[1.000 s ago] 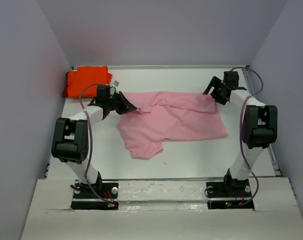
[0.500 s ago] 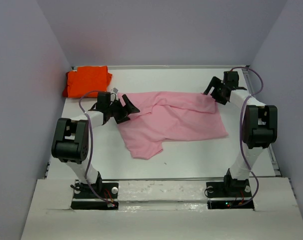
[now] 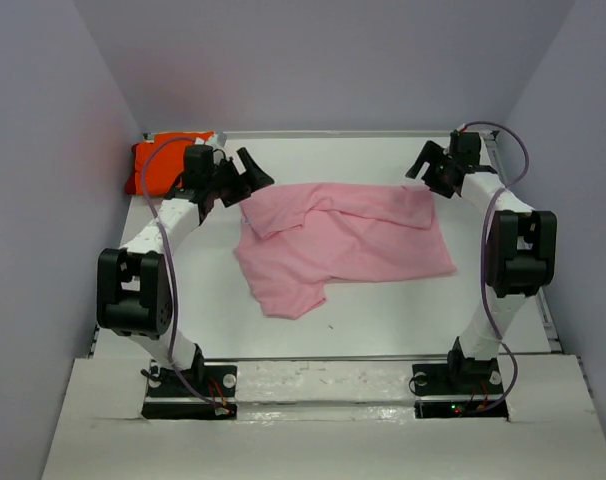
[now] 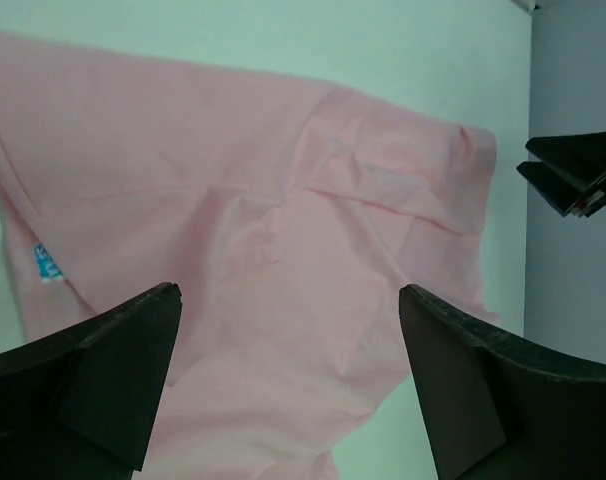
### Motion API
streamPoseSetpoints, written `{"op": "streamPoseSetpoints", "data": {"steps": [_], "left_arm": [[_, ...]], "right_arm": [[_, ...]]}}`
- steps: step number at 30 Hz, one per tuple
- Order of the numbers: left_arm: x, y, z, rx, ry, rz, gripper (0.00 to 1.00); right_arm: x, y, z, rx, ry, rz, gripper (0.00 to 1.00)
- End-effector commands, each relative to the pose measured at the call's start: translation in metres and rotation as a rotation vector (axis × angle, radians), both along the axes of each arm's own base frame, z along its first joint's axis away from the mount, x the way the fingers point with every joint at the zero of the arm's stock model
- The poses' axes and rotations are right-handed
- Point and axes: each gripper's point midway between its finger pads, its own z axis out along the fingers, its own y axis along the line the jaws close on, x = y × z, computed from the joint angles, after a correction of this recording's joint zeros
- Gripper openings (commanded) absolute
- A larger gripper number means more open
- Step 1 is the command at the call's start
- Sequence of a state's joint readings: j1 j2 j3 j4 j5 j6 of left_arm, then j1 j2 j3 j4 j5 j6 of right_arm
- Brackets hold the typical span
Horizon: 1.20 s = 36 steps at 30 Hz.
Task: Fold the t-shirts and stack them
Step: Fold the flattened tshirt in 1/3 of the way
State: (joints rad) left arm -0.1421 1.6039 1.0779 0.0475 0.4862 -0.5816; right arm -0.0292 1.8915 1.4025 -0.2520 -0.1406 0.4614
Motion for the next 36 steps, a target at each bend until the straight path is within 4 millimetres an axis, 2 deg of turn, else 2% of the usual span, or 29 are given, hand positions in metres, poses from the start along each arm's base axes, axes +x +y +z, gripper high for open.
{"op": "streamPoseSetpoints", "data": {"steps": [1,3,4,7,8,10,11,15,16,18,19,23,26,31,35,36], "left_arm": [[0.023,0.006,0.045,0.056,-0.118,0.013,0.99],[0.031,0.005,0.052,0.055,-0.129,0.012,0.99],[0.035,0.004,0.045,0.051,-0.112,0.008,0.99],[0.046,0.0,0.04,0.041,-0.102,0.004,0.99],[0.053,-0.003,0.029,0.035,-0.078,-0.008,0.99],[0.061,-0.007,0.014,0.031,-0.059,-0.021,0.99],[0.066,-0.009,0.014,0.032,-0.066,-0.022,0.99],[0.074,-0.012,-0.006,0.028,-0.038,-0.034,0.99],[0.075,-0.014,-0.018,0.027,-0.013,-0.04,0.99],[0.077,-0.014,-0.026,0.026,0.001,-0.038,0.99],[0.077,-0.015,-0.037,0.024,0.022,-0.043,0.99],[0.079,-0.017,-0.054,0.028,0.055,-0.056,0.99],[0.082,-0.012,-0.071,0.074,0.094,-0.048,0.99],[0.088,-0.009,-0.077,0.134,0.132,-0.071,0.99],[0.101,-0.004,-0.075,0.168,0.129,-0.057,0.99],[0.107,-0.005,-0.067,0.17,0.113,-0.056,0.99]], "right_arm": [[0.021,0.014,0.047,0.008,-0.114,0.06,0.88],[0.023,0.02,0.046,0.012,-0.114,0.073,0.88],[0.026,0.026,0.042,0.016,-0.106,0.087,0.88],[0.028,0.04,0.027,0.055,-0.074,0.124,0.88],[0.027,0.043,0.017,0.075,-0.052,0.125,0.88],[0.026,0.051,0.011,0.095,-0.046,0.143,0.88],[0.023,0.063,0.008,0.096,-0.037,0.163,0.88],[0.015,0.073,-0.002,0.094,-0.017,0.176,0.88],[0.01,0.078,-0.008,0.094,-0.004,0.181,0.88],[0.007,0.077,-0.013,0.092,0.008,0.178,0.88],[0.005,0.076,-0.019,0.087,0.02,0.172,0.88],[0.001,0.069,-0.04,0.053,0.066,0.152,0.88],[0.0,0.063,-0.048,0.028,0.093,0.125,0.88],[0.008,0.059,-0.033,0.014,0.078,0.108,0.89],[0.016,0.051,-0.029,-0.006,0.076,0.089,0.89],[0.017,0.051,-0.03,-0.006,0.081,0.086,0.89]]}}
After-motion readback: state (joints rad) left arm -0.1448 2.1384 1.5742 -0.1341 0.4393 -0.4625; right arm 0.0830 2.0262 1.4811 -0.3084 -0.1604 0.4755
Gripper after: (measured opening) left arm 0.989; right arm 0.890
